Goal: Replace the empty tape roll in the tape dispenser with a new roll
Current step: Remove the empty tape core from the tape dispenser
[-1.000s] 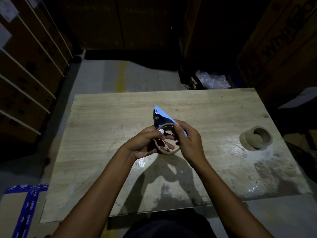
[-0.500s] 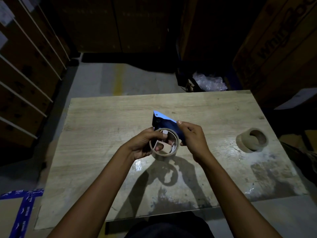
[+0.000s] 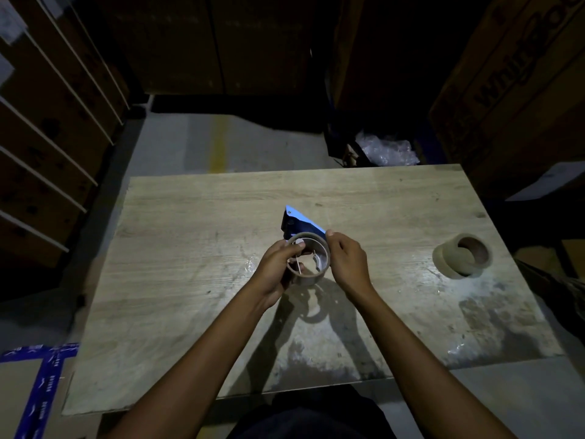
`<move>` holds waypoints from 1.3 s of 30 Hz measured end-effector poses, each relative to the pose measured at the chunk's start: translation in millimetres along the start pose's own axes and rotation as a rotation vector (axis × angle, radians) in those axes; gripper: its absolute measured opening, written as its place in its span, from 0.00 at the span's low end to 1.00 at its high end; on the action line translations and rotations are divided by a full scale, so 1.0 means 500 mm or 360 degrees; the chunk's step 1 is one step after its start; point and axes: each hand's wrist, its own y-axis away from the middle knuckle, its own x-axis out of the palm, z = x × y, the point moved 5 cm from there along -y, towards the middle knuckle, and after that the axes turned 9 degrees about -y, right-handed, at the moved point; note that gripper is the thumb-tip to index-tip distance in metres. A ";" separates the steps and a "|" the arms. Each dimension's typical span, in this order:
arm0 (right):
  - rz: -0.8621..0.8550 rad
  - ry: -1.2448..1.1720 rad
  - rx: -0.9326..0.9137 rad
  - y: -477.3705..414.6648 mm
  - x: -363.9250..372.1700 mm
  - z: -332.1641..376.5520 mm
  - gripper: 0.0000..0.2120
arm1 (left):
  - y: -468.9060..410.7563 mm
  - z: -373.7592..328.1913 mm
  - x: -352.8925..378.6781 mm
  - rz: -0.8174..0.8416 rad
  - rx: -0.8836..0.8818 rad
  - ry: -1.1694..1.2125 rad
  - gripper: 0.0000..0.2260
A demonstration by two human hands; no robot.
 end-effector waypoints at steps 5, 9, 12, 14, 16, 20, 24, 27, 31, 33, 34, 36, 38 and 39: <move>0.0008 0.0415 -0.0154 0.019 0.009 -0.014 0.15 | -0.009 0.031 -0.023 -0.0078 -0.0018 -0.0058 0.15; -0.0012 0.0757 -0.0489 0.049 0.024 0.011 0.17 | -0.017 0.048 -0.037 -0.0097 0.0008 -0.0057 0.15; 0.0212 0.0885 -0.0412 0.058 0.050 -0.006 0.23 | -0.021 0.057 -0.046 -0.0165 0.0037 -0.0146 0.14; 0.0236 0.1038 -0.0396 0.058 0.056 -0.018 0.30 | -0.026 0.072 -0.056 -0.0216 0.0029 -0.0238 0.14; 0.0264 0.1108 -0.0320 0.056 0.061 -0.033 0.35 | -0.037 0.095 -0.071 -0.0266 -0.0007 -0.0324 0.15; 0.0382 0.1017 0.0045 0.060 0.079 -0.084 0.33 | -0.054 0.138 -0.095 -0.0323 -0.0060 -0.0571 0.16; 0.0261 0.0819 0.0207 0.066 0.080 -0.123 0.20 | -0.066 0.166 -0.111 -0.0325 -0.0086 -0.0828 0.17; 0.0181 0.0656 0.0303 0.065 0.079 -0.151 0.18 | -0.071 0.175 -0.118 -0.0322 -0.0101 -0.0969 0.17; 0.0081 0.0569 0.0237 0.063 0.092 -0.182 0.16 | -0.074 0.173 -0.126 -0.0341 -0.0027 -0.1003 0.17; 0.0019 0.0509 0.0182 0.062 0.101 -0.183 0.13 | -0.082 0.180 -0.132 -0.0324 0.0012 -0.1058 0.16; -0.0004 0.0501 0.0140 0.060 0.107 -0.185 0.10 | -0.092 0.190 -0.139 -0.0329 0.0037 -0.1139 0.17; -0.0029 0.0528 0.0104 0.056 0.117 -0.186 0.07 | -0.147 0.248 -0.181 -0.0392 0.0066 -0.1309 0.20; -0.0049 0.0567 0.0122 0.050 0.123 -0.191 0.07 | -0.167 0.263 -0.193 -0.0416 0.0097 -0.1427 0.21; -0.0052 0.0589 0.0140 0.047 0.124 -0.193 0.06 | -0.153 0.241 -0.179 -0.0397 0.0122 -0.1468 0.20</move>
